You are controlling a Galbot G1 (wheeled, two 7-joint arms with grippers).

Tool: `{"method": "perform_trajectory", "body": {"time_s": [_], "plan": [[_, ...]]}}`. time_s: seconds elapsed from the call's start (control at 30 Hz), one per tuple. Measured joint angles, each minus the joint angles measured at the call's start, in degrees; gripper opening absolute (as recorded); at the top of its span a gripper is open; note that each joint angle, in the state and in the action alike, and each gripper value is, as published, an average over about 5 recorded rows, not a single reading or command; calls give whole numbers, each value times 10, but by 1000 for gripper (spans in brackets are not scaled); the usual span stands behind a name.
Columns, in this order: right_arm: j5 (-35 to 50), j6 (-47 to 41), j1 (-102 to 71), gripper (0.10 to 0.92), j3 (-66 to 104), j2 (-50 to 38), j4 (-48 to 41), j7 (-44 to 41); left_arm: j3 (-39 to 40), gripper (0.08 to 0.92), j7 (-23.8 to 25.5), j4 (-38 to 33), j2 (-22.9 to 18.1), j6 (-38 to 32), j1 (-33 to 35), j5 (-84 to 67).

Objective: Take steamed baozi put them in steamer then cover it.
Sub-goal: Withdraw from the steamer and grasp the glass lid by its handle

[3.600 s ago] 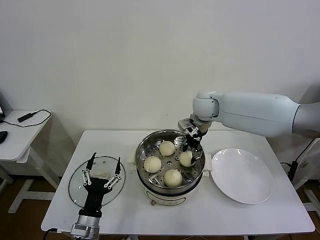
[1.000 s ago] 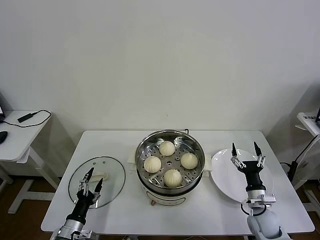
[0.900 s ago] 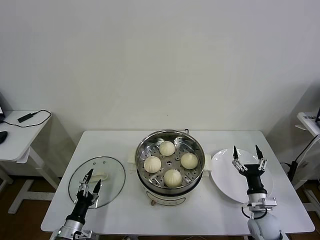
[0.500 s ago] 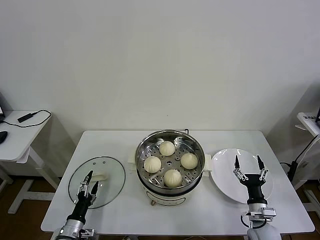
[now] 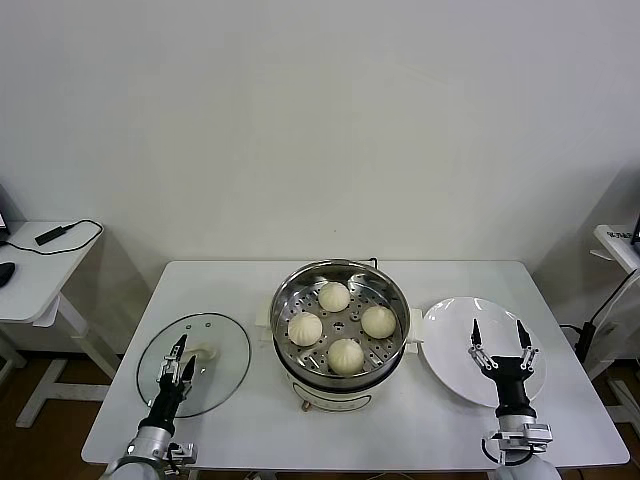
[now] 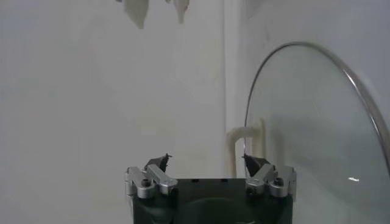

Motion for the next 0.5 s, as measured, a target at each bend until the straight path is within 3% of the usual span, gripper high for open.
{"method": "perform_trajectory", "body": {"time_s": [0.5], "plan": [[-5,2,-5,823,8,4,1,1,12,823,5,26,-3,13,-37,5]]}}
